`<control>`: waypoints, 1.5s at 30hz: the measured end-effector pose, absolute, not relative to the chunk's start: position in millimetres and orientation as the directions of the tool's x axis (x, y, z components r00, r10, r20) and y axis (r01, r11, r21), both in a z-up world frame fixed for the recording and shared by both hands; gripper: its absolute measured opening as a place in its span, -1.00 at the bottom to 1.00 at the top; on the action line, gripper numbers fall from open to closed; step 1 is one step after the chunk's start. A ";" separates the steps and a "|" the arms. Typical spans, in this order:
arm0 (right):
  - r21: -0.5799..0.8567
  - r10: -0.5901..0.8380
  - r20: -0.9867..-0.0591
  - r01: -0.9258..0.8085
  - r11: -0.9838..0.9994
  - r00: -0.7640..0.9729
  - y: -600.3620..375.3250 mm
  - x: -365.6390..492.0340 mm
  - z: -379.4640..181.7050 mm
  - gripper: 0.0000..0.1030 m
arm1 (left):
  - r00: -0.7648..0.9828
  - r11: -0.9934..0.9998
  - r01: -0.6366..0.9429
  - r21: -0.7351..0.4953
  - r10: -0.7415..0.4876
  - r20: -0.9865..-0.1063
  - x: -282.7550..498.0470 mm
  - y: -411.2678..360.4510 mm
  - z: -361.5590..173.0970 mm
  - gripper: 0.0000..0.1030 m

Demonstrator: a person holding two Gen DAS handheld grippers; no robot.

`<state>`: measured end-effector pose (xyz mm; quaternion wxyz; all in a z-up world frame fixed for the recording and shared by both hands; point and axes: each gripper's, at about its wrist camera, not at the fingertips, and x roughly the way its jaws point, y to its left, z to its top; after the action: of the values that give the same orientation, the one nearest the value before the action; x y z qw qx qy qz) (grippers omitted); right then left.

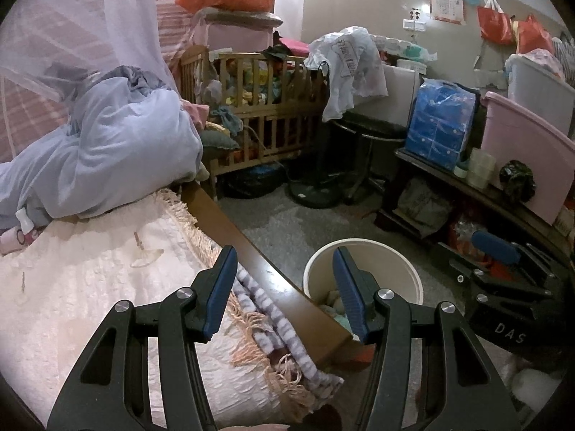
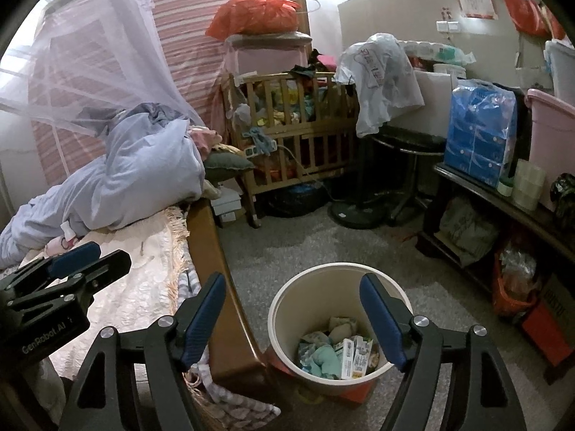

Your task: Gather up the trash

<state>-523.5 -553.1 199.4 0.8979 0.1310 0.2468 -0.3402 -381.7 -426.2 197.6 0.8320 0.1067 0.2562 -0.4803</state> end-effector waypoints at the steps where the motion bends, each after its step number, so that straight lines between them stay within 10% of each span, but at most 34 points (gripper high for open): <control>1: 0.066 -0.547 -0.531 0.675 0.735 0.647 -552.6 -523.5 199.6 0.46 | 0.405 0.514 0.855 -0.070 -0.746 -0.530 -381.6 -426.1 197.5 0.04; 45: 0.058 -0.518 -0.569 0.659 0.750 0.639 -556.4 -518.1 191.2 0.56 | 0.399 0.520 0.850 -0.083 -0.739 -0.542 -380.4 -424.6 194.4 0.04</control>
<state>-518.1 -556.4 191.2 0.8958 0.1312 0.2693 -0.3283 -380.4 -424.6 194.4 0.8300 0.1037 0.2667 -0.4787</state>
